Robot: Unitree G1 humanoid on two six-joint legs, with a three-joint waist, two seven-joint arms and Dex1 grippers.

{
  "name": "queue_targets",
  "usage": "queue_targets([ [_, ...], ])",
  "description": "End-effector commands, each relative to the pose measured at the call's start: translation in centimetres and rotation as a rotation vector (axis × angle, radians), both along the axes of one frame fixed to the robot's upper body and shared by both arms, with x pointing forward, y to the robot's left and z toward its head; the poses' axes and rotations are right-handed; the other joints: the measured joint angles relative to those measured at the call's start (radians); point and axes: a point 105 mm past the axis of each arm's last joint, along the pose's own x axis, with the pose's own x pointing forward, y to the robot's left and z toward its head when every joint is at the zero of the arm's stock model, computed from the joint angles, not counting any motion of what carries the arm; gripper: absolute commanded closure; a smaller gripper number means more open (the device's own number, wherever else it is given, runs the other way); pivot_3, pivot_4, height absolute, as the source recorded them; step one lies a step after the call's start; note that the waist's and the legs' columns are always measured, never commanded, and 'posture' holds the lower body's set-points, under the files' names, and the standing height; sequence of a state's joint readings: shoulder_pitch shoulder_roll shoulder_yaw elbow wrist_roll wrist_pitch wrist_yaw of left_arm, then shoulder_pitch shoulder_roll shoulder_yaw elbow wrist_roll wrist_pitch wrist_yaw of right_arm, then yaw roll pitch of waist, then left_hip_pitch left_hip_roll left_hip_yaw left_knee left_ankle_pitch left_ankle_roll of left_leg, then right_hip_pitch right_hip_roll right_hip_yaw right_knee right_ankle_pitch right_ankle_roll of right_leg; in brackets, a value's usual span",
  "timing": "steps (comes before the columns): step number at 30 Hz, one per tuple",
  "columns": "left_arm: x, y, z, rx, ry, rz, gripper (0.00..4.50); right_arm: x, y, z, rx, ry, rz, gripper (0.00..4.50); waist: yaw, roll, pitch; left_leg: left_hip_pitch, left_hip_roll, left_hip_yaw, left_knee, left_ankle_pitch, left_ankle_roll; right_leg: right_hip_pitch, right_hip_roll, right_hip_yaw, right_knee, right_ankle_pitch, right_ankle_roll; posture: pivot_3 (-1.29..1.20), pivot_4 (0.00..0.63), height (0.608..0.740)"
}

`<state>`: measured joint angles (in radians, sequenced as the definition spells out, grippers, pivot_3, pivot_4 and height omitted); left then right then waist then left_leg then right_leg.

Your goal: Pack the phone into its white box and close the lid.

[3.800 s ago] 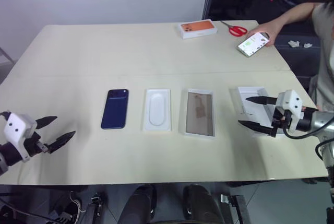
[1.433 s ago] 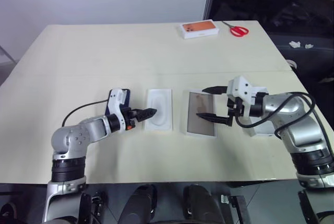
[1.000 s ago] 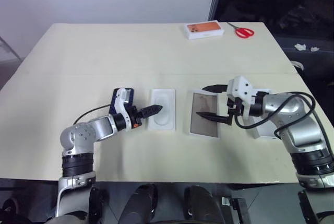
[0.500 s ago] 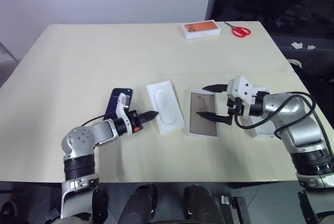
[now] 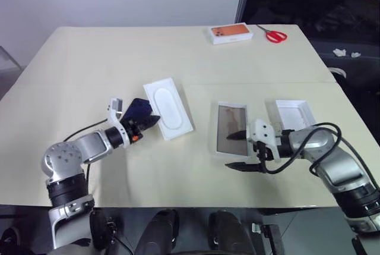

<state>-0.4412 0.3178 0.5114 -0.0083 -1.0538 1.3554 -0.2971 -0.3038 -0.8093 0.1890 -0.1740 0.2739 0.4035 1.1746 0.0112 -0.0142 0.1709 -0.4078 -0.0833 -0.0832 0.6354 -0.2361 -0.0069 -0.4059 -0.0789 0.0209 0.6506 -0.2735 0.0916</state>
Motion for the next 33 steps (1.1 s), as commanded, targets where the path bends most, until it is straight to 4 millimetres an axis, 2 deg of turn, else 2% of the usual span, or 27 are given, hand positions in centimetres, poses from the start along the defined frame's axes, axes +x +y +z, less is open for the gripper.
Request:
queue_targets([
  [1,-0.1,-0.3,1.4,-0.008,-0.063,-0.015,4.5,0.5,-0.2,0.2,-0.045,-0.045,-0.003,1.46,0.001,0.0,0.0,0.0,0.0,0.0,0.0,0.0,0.0,0.0,0.0,0.0,0.0,0.0,0.0,0.0,0.15,0.74],
  [5,-0.1,-0.8,2.0,-0.007,-0.09,-0.027,4.5,0.5,-0.1,-0.4,-0.069,-0.055,0.012,3.58,0.001,0.0,0.0,0.0,0.0,0.0,0.0,0.0,0.0,0.0,0.0,0.0,0.0,0.0,0.0,0.0,0.15,0.74],
  [7,0.0,-0.9,2.2,-0.013,-0.096,-0.028,4.5,0.6,0.0,-0.5,-0.071,-0.062,0.019,4.46,0.001,0.0,0.0,0.0,0.0,0.0,0.0,0.0,0.0,0.0,0.0,0.0,0.0,0.0,0.0,0.0,0.15,0.74],
  [10,0.1,-1.3,2.7,-0.035,-0.117,-0.031,4.5,0.6,0.5,-0.5,-0.063,-0.072,0.041,4.46,0.0,0.0,0.0,0.0,0.0,0.0,0.0,0.0,0.0,0.0,0.0,0.0,0.0,0.0,0.0,0.0,0.15,0.74],
  [19,-0.1,-2.9,3.5,-0.062,-0.126,-0.092,4.5,1.0,6.2,0.7,0.05,-0.178,0.162,4.46,-0.004,-0.001,0.0,0.0,0.0,0.0,0.0,0.003,-0.006,0.0,0.0,0.0,0.0,0.0,0.0,0.0,0.15,0.74],
  [24,-0.4,-3.5,3.2,-0.064,-0.11,-0.104,4.5,0.8,7.2,0.1,0.058,-0.161,0.178,4.46,-0.001,-0.001,0.0,0.0,0.0,0.0,0.0,0.003,-0.006,0.0,0.0,0.0,0.0,0.0,0.0,0.0,0.15,0.74],
  [27,-0.6,-3.7,2.9,-0.049,-0.109,-0.107,4.5,0.6,7.2,0.2,0.069,-0.148,0.184,3.55,-0.001,-0.001,0.0,0.0,0.0,0.0,0.0,0.003,-0.006,0.0,0.0,0.0,0.0,0.0,0.0,0.0,0.15,0.74],
  [30,-0.9,-4.3,2.3,-0.043,-0.089,-0.129,4.5,0.8,7.0,1.3,0.081,-0.179,0.18,2.13,-0.002,-0.001,0.0,0.0,0.0,0.0,-0.001,0.003,-0.006,0.0,0.0,0.0,0.0,0.0,0.0,0.0,0.15,0.74],
  [32,-1.1,-4.8,2.0,-0.033,-0.082,-0.149,4.5,1.0,6.5,2.3,0.095,-0.195,0.163,1.02,-0.001,-0.001,0.0,0.0,0.0,0.0,-0.001,0.003,-0.006,0.0,0.0,0.0,0.0,0.0,0.0,0.0,0.15,0.74],
  [33,-1.1,-5.0,2.0,-0.03,-0.084,-0.152,4.5,0.8,6.2,2.9,0.112,-0.176,0.163,1.02,-0.001,-0.001,0.0,0.0,0.0,0.0,-0.001,0.003,-0.006,0.0,0.0,0.0,0.0,0.0,0.0,0.0,0.15,0.74],
])
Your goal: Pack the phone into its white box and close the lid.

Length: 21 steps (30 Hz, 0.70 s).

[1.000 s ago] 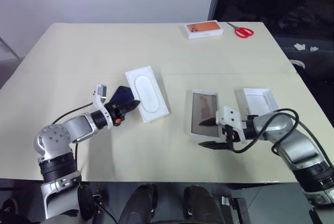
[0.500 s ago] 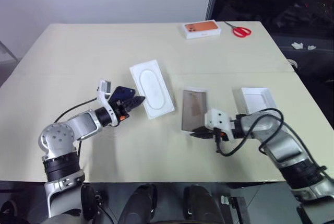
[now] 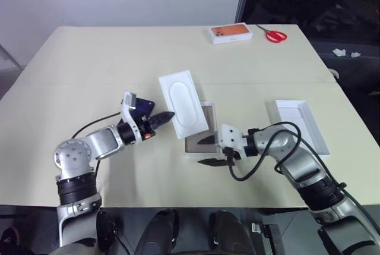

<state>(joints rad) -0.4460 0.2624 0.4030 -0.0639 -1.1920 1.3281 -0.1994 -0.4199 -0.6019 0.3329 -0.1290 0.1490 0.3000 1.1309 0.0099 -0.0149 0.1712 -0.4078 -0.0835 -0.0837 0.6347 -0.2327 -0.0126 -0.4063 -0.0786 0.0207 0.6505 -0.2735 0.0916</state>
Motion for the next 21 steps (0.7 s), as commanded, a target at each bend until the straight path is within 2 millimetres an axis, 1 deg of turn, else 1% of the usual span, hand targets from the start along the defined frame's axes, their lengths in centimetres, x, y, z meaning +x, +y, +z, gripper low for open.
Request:
queue_targets([
  [1,-0.5,-0.9,0.9,0.003,-0.052,-0.036,4.5,-0.2,-0.6,3.5,0.069,-0.033,0.01,1.02,0.0,0.0,0.0,0.0,0.0,0.0,0.0,0.0,0.0,0.0,0.0,0.0,0.0,0.0,0.0,0.0,0.15,0.74],
  [3,-0.5,-1.3,0.8,-0.004,-0.048,-0.049,4.5,-0.4,-2.1,4.4,0.084,-0.002,-0.003,1.02,0.001,0.0,0.0,0.0,0.0,0.0,0.0,0.0,0.0,0.0,0.0,0.0,0.0,0.0,0.0,0.0,0.15,0.74],
  [4,-0.4,-1.5,0.7,-0.006,-0.043,-0.055,4.5,-0.2,-3.1,4.6,0.078,0.017,-0.026,1.02,0.002,0.0,0.0,0.0,0.0,0.0,0.0,-0.001,0.001,0.001,0.0,0.0,0.0,0.0,0.0,0.0,0.15,0.74],
  [5,-0.5,-1.9,0.5,0.0,-0.036,-0.072,4.5,0.0,-4.5,4.5,0.051,0.026,-0.057,1.02,0.003,0.0,0.0,0.0,0.0,0.0,0.0,-0.003,0.005,0.001,0.0,0.0,-0.001,0.0,0.0,0.0,0.15,0.74],
  [8,-1.1,-3.0,-0.3,0.026,-0.016,-0.126,4.5,0.6,-7.4,3.8,-0.017,0.018,-0.133,1.02,0.003,0.0,0.0,0.0,-0.001,0.0,0.0,-0.004,0.006,0.001,-0.001,-0.001,-0.001,0.0,0.0,0.0,0.15,0.74],
  [9,-1.3,-3.3,-0.6,0.044,-0.018,-0.142,4.5,0.9,-7.9,3.7,-0.03,0.002,-0.157,1.02,0.003,0.0,0.0,0.0,-0.001,0.0,0.0,-0.004,0.006,0.001,-0.001,-0.001,-0.001,0.0,0.0,0.0,0.15,0.74],
  [11,-1.3,-3.4,-0.8,0.047,-0.01,-0.152,4.5,1.3,-8.3,3.8,-0.034,-0.031,-0.179,1.02,-0.001,0.0,0.0,0.0,-0.001,0.0,0.0,-0.004,0.006,0.001,-0.001,0.0,-0.001,0.0,0.0,0.0,0.15,0.74],
  [15,-1.1,-3.0,-1.1,0.06,0.012,-0.149,4.5,1.8,-7.9,4.1,-0.007,-0.067,-0.198,1.02,-0.01,0.0,0.0,0.0,0.001,0.0,-0.001,-0.003,0.006,0.0,0.001,0.0,-0.001,0.0,0.0,0.0,0.15,0.74],
  [21,-0.9,-2.5,-0.9,0.051,0.014,-0.126,4.5,1.9,-7.8,3.8,-0.001,-0.081,-0.209,1.02,0.001,0.0,0.0,0.0,0.001,0.0,-0.001,-0.003,0.005,0.0,0.0,0.0,-0.001,0.0,0.0,0.0,0.15,0.74],
])
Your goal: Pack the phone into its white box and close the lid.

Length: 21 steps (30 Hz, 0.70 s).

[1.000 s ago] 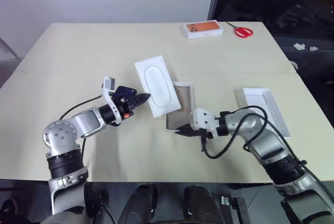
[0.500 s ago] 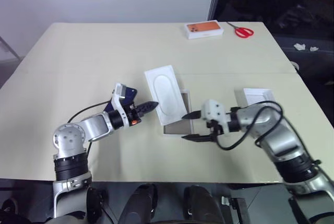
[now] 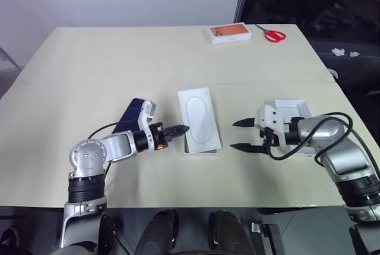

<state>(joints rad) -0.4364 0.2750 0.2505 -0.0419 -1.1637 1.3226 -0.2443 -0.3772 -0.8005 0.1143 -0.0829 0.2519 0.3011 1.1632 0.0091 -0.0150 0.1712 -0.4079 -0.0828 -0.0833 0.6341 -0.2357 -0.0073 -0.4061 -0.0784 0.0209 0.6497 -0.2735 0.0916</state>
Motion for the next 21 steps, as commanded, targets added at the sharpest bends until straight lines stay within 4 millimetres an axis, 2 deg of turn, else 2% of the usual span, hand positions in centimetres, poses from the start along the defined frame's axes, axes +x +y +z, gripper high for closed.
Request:
queue_targets([
  [1,0.1,0.25,0.97,-0.007,-0.04,0.006,4.5,0.13,0.16,0.85,0.014,-0.052,0.003,1.02,0.003,0.0,0.0,0.0,0.0,0.0,0.0,0.0,0.0,0.0,0.0,0.0,0.0,0.0,0.0,0.0,0.15,0.74],
  [10,0.49,0.4,0.55,0.018,-0.032,0.02,4.5,0.4,0.35,0.68,0.01,-0.073,0.0,1.02,0.002,0.0,0.0,0.0,0.0,0.0,0.0,0.0,0.0,0.0,0.0,0.0,0.0,0.0,0.0,0.0,0.15,0.74],
  [14,0.33,0.23,0.42,0.011,-0.02,0.006,3.15,0.47,0.31,0.5,0.006,-0.08,-0.005,0.98,0.002,0.0,0.0,0.0,0.0,0.0,0.0,0.0,0.0,0.0,0.0,0.0,0.0,0.0,0.0,0.0,0.15,0.74],
  [20,0.56,0.46,0.59,0.039,-0.033,0.01,0.14,0.65,0.4,0.46,0.01,-0.087,-0.009,0.98,0.002,0.0,0.0,0.0,0.0,0.0,0.0,0.0,0.0,0.0,0.0,0.0,0.0,0.0,0.0,0.0,0.15,0.74],
  [21,0.6,0.5,0.65,0.042,-0.037,0.01,0.14,0.69,0.4,0.47,0.01,-0.088,-0.009,0.98,0.002,0.0,0.0,0.0,0.0,0.0,0.0,0.0,-0.001,0.0,0.0,0.0,0.0,0.0,0.0,0.0,0.15,0.74],
])
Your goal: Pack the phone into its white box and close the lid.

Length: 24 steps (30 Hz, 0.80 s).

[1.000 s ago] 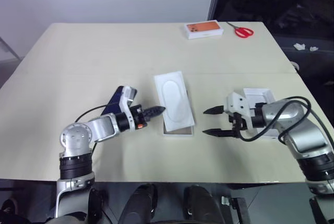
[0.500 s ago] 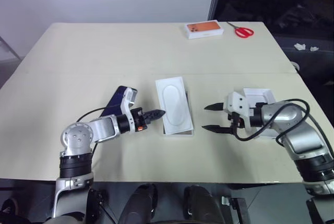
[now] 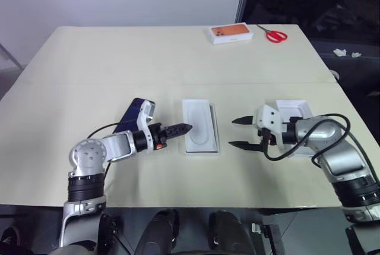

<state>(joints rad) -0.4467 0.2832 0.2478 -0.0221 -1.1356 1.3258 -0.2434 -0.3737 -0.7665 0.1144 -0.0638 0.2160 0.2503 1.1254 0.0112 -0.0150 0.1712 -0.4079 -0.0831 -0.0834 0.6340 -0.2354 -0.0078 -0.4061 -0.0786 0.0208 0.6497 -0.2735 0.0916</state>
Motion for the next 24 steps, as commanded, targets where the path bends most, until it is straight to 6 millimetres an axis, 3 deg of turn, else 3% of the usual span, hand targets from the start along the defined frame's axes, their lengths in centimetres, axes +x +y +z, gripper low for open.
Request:
queue_targets([
  [1,0.3,0.2,1.2,0.013,-0.056,-0.003,0.14,0.3,0.2,0.8,0.012,-0.038,0.006,0.98,0.0,0.0,0.0,0.0,0.0,0.0,0.0,0.0,-0.001,0.0,0.0,0.0,0.0,0.0,0.0,0.0,0.15,0.74],
  [7,0.7,1.0,1.8,0.05,-0.102,0.012,0.14,1.1,1.1,2.4,0.076,-0.078,0.0,0.98,-0.002,0.0,0.0,0.0,0.0,0.0,0.0,0.0,-0.001,0.0,0.0,0.0,0.0,0.0,0.0,0.0,0.15,0.74],
  [12,1.1,2.5,3.5,0.11,-0.324,0.078,0.14,2.3,3.7,4.9,0.232,-0.112,-0.028,0.98,-0.007,0.0,0.0,0.0,0.0,0.0,-0.002,0.004,-0.006,-0.001,0.0,0.0,0.0,0.0,0.0,0.0,0.15,0.74],
  [13,1.0,2.9,3.9,0.115,-0.369,0.086,0.07,2.4,4.1,5.0,0.245,-0.113,-0.033,1.52,-0.008,0.0,0.0,0.0,0.001,0.0,-0.002,0.004,-0.006,-0.001,0.0,0.001,0.0,0.0,0.0,0.0,0.15,0.74],
  [14,0.9,3.2,4.1,0.127,-0.408,0.091,0.07,2.6,4.5,4.9,0.244,-0.113,-0.035,1.78,-0.008,0.0,0.0,0.0,0.001,0.0,-0.002,0.004,-0.006,-0.001,0.0,0.001,0.0,0.0,0.0,0.0,0.15,0.74],
  [19,1.3,6.7,3.7,0.228,-0.514,0.181,0.07,4.5,6.8,2.2,0.114,-0.173,-0.097,4.42,-0.008,0.0,0.0,0.0,0.0,0.0,-0.003,0.004,-0.006,-0.002,0.0,0.001,0.0,0.0,0.0,0.0,0.15,0.74],
  [24,1.4,8.6,3.2,0.302,-0.548,0.242,0.07,6.2,8.3,2.0,0.099,-0.23,-0.147,4.47,-0.007,0.0,0.0,0.0,0.0,0.0,-0.003,0.004,-0.006,-0.003,0.0,0.001,0.0,0.0,-0.001,0.0,0.15,0.74],
])
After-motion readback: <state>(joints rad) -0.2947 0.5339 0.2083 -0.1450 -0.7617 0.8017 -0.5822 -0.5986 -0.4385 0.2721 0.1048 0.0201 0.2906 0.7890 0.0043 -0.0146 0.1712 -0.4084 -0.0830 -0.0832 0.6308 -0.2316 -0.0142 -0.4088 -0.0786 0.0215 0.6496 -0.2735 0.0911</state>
